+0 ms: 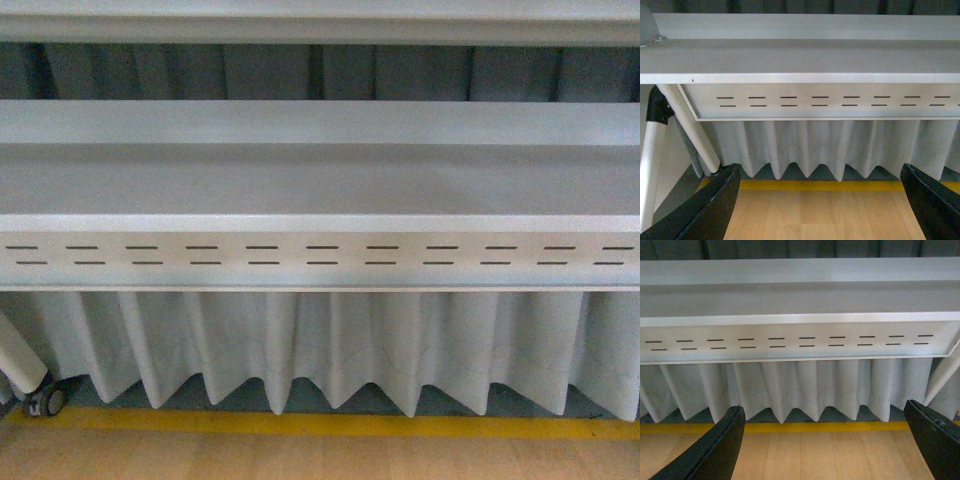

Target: Wind up and store yellow beetle toy

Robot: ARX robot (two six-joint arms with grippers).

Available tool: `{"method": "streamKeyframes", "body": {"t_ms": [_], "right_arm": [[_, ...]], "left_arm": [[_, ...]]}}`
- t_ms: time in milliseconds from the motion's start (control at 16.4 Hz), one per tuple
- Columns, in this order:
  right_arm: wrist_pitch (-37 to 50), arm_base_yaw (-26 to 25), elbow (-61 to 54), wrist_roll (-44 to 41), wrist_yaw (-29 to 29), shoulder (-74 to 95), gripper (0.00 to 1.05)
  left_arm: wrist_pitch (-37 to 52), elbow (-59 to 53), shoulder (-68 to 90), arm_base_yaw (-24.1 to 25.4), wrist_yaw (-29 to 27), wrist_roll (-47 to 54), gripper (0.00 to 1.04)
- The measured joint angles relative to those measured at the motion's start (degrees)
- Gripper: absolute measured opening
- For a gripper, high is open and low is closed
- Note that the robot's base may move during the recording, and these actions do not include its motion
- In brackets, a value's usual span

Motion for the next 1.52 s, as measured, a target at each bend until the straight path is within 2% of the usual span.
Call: {"method": "streamKeyframes", "body": {"t_ms": [1523], "right_arm": [[0.07, 0.0, 0.0, 0.02, 0.02, 0.0, 0.98]], "left_arm": [[0.11, 0.0, 0.02, 0.0, 0.07, 0.02, 0.98]]}}
